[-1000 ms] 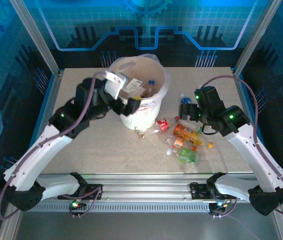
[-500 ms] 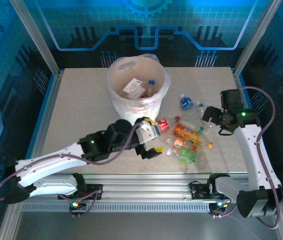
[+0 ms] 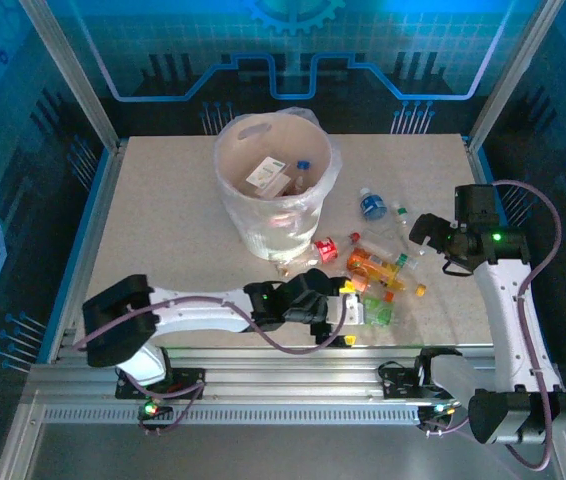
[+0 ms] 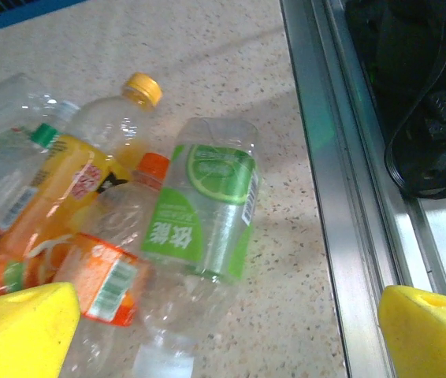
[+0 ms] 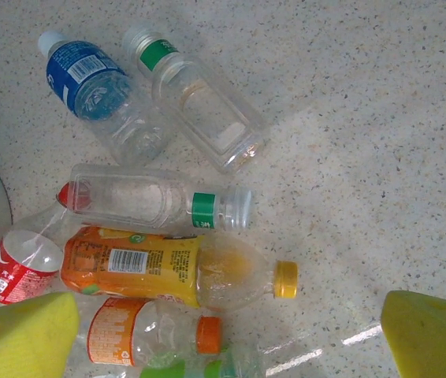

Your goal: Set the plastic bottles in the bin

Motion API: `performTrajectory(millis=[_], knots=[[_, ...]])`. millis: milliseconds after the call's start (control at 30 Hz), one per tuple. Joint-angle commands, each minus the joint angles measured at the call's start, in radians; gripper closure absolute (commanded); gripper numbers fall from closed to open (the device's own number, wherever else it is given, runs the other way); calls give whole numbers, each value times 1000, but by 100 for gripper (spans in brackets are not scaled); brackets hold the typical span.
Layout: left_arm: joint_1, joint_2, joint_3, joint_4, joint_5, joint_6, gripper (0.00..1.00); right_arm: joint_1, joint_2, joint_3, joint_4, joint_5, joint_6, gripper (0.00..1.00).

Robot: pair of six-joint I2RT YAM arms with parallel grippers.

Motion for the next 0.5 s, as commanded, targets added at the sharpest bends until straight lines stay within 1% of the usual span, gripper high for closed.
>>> performTrajectory(millis=[0,33,233,267,300,467], knots=[[-10,73,72,74,49,26,2,-17,-10,-10,2,17,7,0],[-12,99,87,79,45,29,4,-18,-12,-13,3,18,8,0],[-11,210,161,72,26,48,6,-20,-16,-26,8,31,3,0],[-11,224,172,66,27,51,9,-20,-15,-28,8,31,4,0],[-10,237,183,59,26,54,10,-21,-16,-29,9,30,3,0],[-11,303,233,30,22,66,10,-20,-12,-42,24,7,8,0]])
